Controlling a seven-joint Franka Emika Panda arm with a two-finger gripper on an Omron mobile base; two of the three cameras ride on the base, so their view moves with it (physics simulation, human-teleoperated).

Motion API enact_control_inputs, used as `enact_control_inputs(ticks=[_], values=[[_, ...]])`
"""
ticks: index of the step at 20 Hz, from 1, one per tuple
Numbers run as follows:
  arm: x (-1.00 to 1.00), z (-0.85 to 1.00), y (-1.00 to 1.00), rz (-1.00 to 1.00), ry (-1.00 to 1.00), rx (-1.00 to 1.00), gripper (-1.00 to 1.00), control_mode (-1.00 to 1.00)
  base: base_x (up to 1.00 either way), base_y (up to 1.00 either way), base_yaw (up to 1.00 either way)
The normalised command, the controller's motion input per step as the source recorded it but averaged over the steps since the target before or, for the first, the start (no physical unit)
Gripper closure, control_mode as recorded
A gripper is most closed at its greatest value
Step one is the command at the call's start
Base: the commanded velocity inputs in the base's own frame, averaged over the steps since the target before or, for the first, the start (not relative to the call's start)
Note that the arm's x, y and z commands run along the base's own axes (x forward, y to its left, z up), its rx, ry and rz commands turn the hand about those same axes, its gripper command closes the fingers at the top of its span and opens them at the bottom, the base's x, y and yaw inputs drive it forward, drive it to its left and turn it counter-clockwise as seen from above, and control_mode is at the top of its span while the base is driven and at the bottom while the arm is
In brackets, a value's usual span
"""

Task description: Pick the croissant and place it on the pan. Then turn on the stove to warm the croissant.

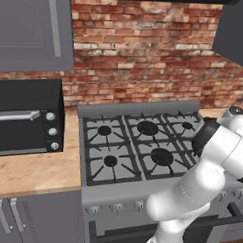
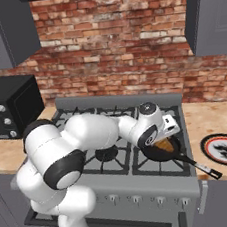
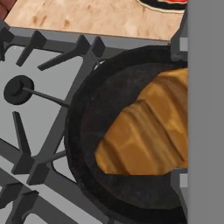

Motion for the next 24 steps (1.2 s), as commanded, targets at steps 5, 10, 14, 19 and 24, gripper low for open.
enact_control_inputs(ticks=[5, 10, 14, 19, 24], values=[[0.0, 0.0, 0.0, 0.0, 0.0, 0.0, -1.0, -1.0, 0.0, 0.0, 0.0], [0.0, 0.05, 0.0, 0.0, -0.02, 0.0, -1.0, -1.0, 0.0, 0.0, 0.0], [-0.25, 0.83, 0.0, 0.0, -0.22, 0.0, -1.0, -1.0, 0.0, 0.0, 0.0], [-0.41, 0.86, 0.0, 0.0, -0.27, 0.0, -1.0, -1.0, 0.0, 0.0, 0.0], [-0.87, 0.57, 0.03, 0.0, -0.31, -0.01, -1.0, -1.0, 0.0, 0.0, 0.0]])
